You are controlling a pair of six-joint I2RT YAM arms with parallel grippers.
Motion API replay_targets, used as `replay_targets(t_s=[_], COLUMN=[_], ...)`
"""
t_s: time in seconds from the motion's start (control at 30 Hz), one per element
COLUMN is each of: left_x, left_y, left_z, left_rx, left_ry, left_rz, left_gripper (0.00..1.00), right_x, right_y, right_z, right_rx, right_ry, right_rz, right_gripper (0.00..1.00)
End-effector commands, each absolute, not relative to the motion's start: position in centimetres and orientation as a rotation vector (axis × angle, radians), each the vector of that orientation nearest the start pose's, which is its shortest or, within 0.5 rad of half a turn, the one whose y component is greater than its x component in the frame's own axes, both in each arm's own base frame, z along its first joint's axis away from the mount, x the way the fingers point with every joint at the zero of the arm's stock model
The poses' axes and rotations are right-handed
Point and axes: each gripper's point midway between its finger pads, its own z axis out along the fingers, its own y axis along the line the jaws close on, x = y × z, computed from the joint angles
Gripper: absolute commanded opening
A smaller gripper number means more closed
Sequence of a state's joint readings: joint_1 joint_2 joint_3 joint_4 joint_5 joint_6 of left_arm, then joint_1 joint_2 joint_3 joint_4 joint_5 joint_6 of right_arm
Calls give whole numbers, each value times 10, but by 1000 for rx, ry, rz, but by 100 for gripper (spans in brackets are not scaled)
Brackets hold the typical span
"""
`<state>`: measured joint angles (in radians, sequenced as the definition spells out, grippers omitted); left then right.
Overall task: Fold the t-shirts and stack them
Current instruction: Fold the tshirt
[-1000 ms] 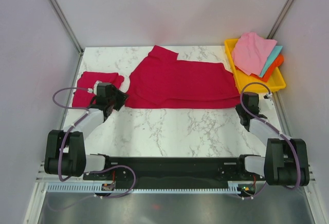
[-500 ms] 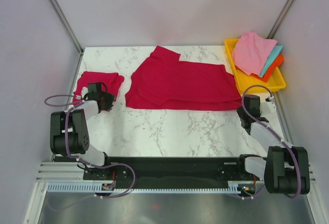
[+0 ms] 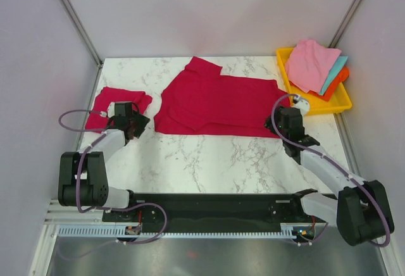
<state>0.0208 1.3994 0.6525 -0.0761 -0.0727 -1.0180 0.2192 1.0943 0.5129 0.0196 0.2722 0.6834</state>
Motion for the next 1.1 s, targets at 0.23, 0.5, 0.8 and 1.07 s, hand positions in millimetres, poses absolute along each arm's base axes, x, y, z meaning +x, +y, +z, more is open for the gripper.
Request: replay_targets(t_s=[0.23,0.5,0.8,1.07], left_x=[347,340,349,353], left_y=[-69,-66,-75,-77], left_z=[66,40,29,32], left_rx=[-905,-971,-962,-966], left_ry=[2240,2288,2338,2329], left_rz=[-361,-310,-331,-338], left_gripper=[54,51,47,44], right_x=[360,365,368,362], right_y=[236,330,369,386], right_z=[147,116,73,63], right_rx=[-180,-529,-702,-784], right_ry=[2075,2187,2204,2200], right_rz=[298,293,231,217], right_gripper=[52,50,52,50])
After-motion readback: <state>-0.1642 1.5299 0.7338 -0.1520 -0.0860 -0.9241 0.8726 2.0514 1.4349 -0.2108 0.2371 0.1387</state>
